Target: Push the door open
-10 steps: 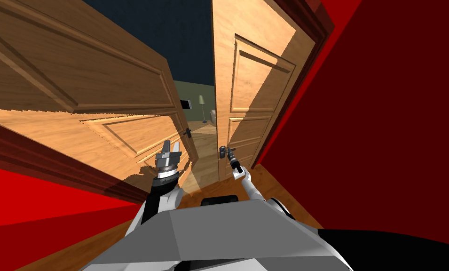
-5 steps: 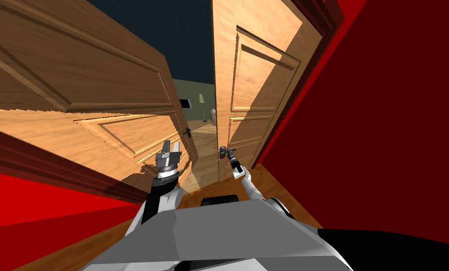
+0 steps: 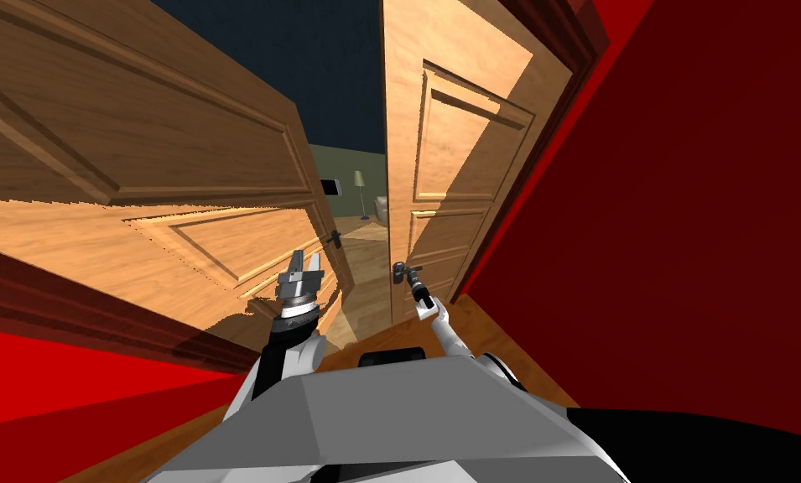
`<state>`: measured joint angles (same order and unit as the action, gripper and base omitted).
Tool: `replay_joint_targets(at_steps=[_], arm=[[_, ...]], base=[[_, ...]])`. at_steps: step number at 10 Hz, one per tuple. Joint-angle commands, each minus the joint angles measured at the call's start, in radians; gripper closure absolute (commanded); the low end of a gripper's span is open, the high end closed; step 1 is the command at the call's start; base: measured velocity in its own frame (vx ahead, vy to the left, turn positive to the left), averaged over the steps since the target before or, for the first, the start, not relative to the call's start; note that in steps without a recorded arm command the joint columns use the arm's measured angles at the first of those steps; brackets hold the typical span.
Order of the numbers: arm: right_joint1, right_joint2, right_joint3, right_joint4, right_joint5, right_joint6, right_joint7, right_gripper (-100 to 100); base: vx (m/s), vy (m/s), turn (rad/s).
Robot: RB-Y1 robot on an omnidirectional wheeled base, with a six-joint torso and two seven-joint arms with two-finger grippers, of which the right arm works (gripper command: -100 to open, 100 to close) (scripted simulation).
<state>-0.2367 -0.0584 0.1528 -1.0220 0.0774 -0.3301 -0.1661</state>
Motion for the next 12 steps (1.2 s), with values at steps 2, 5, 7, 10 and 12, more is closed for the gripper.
replay_joint_targets(at_steps=[2,5,7,10,12], arm=[[-0.008,-0.013,-0.027,-0.005,-0.004,-0.009,0.006,100],[-0.012,-0.021,-0.067,0.004,-0.011,-0.009,0.019,100],[-0.014,-0.025,-0.090,0.009,-0.014,-0.009,0.026,100],[-0.017,-0.029,-0.123,0.016,-0.019,-0.009,0.036,100],[-0.018,-0.030,-0.139,0.019,-0.022,-0.010,0.041,100]], base=[[0.159,0.087,-0.036],[0.176,0.122,-0.051],[0.167,0.115,-0.076],[0.120,0.111,-0.054],[0.118,0.125,-0.094]])
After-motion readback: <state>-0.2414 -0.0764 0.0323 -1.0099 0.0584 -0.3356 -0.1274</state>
